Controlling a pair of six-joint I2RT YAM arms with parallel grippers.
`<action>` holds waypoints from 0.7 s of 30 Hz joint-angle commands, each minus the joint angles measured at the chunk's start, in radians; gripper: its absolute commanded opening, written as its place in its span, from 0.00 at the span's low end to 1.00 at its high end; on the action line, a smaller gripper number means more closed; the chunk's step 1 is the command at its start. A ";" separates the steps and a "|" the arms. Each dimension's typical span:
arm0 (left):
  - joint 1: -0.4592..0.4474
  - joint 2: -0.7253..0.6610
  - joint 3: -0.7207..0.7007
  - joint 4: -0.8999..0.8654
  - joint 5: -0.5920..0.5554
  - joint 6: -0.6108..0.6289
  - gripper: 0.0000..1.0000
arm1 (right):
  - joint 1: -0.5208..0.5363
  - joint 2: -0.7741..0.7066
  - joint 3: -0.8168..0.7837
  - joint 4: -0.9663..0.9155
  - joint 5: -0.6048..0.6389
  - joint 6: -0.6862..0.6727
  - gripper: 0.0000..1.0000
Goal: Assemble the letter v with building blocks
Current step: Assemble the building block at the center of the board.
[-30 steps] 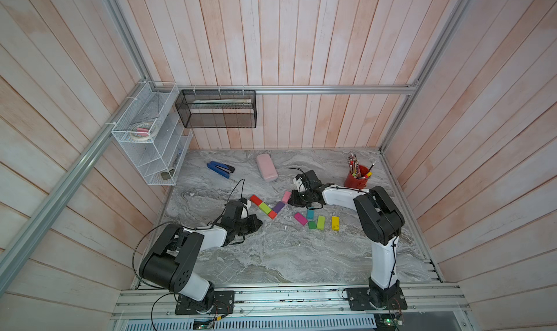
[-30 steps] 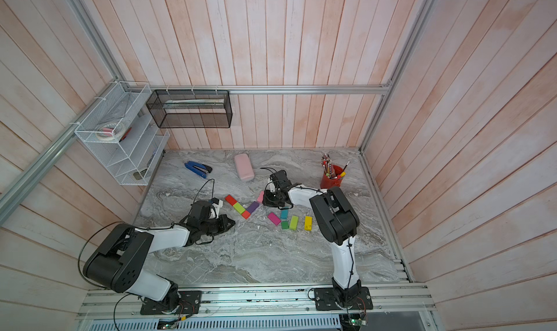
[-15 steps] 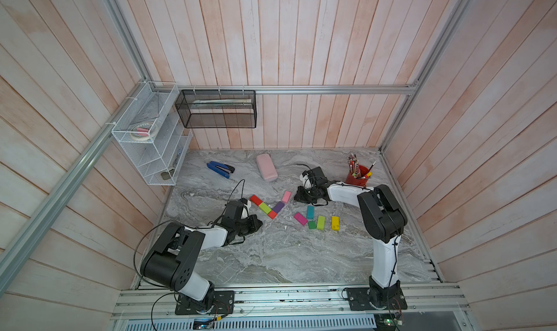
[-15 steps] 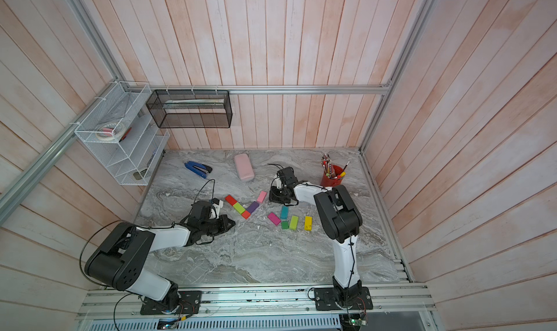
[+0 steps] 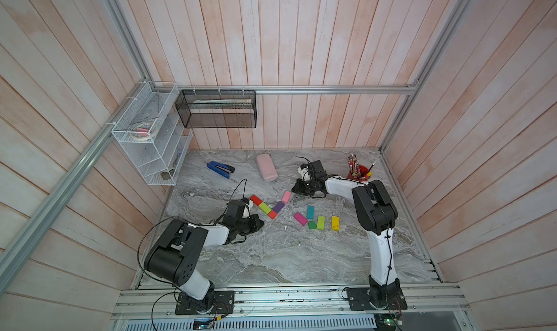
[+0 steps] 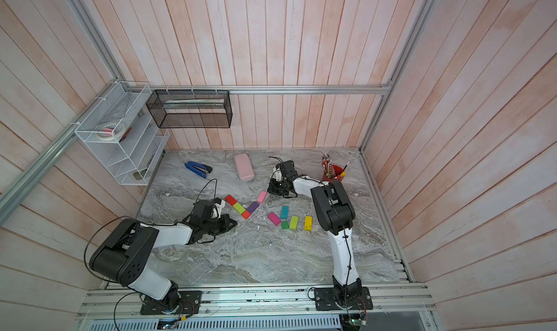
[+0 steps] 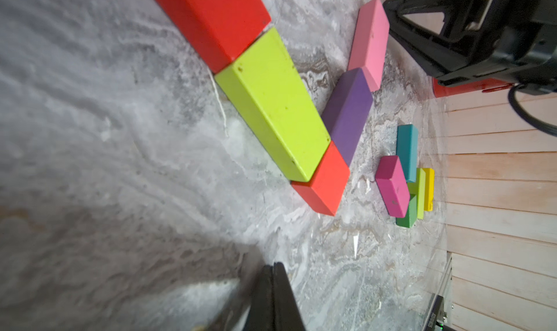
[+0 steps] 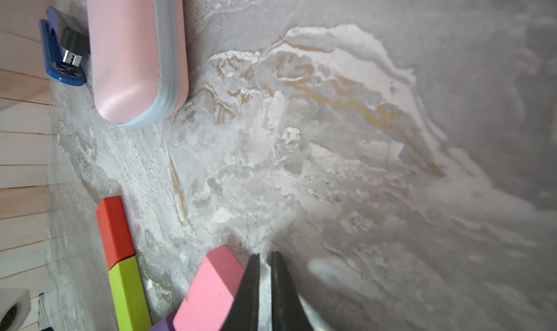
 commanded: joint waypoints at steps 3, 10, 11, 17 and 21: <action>-0.006 0.039 0.023 -0.001 -0.001 0.004 0.05 | 0.003 0.058 0.002 -0.034 -0.029 -0.007 0.13; -0.008 0.049 0.026 0.000 0.002 0.004 0.04 | 0.003 0.054 -0.037 -0.006 -0.048 0.015 0.13; -0.009 0.049 0.025 0.000 0.002 0.004 0.04 | 0.003 0.048 -0.052 0.003 -0.051 0.020 0.13; -0.011 0.050 0.023 0.001 0.001 0.002 0.04 | 0.004 0.034 -0.094 0.026 -0.059 0.033 0.12; -0.012 0.055 0.026 0.001 0.003 0.004 0.04 | 0.006 0.030 -0.099 0.028 -0.060 0.034 0.12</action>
